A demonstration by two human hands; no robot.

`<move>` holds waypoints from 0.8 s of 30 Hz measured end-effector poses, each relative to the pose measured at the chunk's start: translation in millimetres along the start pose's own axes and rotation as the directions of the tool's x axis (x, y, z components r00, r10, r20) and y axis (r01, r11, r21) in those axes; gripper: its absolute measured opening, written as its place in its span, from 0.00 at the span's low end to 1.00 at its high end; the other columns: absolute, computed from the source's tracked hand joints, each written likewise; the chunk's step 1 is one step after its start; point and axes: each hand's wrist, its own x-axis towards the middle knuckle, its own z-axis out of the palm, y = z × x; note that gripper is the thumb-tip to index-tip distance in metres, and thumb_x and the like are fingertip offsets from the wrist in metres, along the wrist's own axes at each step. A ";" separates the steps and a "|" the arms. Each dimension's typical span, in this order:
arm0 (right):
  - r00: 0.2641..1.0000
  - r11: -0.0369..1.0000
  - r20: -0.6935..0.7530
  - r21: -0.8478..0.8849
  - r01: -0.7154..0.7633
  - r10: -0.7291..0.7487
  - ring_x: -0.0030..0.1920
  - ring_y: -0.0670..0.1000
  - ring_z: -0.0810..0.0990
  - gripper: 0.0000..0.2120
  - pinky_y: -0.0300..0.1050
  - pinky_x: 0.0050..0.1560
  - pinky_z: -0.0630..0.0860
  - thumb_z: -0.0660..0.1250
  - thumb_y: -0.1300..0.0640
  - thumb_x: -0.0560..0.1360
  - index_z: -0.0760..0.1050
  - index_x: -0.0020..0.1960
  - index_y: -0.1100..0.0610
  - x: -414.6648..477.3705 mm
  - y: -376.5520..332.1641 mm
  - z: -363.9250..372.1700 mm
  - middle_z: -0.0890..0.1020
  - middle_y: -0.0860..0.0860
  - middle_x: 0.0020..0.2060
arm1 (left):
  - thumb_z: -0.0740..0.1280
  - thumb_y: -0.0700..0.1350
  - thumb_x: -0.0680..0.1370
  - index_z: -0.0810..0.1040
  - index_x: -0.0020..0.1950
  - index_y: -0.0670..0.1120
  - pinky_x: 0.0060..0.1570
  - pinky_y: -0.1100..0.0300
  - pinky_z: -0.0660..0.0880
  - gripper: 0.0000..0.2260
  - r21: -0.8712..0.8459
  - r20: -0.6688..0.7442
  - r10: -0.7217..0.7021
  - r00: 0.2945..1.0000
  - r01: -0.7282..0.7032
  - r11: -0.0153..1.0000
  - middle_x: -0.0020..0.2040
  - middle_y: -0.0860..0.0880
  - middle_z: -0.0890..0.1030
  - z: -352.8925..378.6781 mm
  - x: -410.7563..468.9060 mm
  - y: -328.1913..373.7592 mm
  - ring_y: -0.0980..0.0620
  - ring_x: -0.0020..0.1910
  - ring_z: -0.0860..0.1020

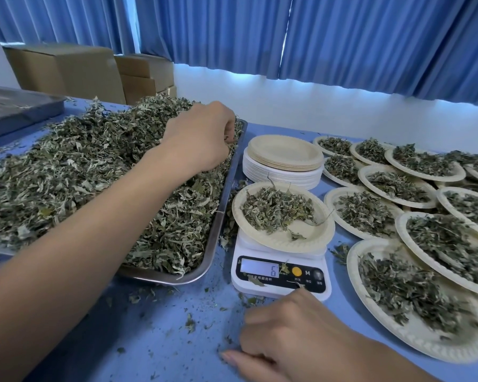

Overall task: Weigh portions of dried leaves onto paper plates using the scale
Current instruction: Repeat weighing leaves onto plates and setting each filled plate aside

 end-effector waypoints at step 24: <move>1.000 1.000 -0.016 -0.009 0.000 0.000 0.27 0.49 0.63 0.25 0.47 0.27 0.66 0.60 0.42 0.84 0.70 0.31 0.50 -0.7 -0.2 -0.6 0.63 0.46 0.28 | 0.77 0.48 0.74 0.80 0.57 0.48 0.50 0.55 0.72 0.14 0.179 0.596 -0.033 0.802 -0.093 0.979 0.54 0.50 0.79 14.5 9.5 -32.5 0.48 0.52 0.77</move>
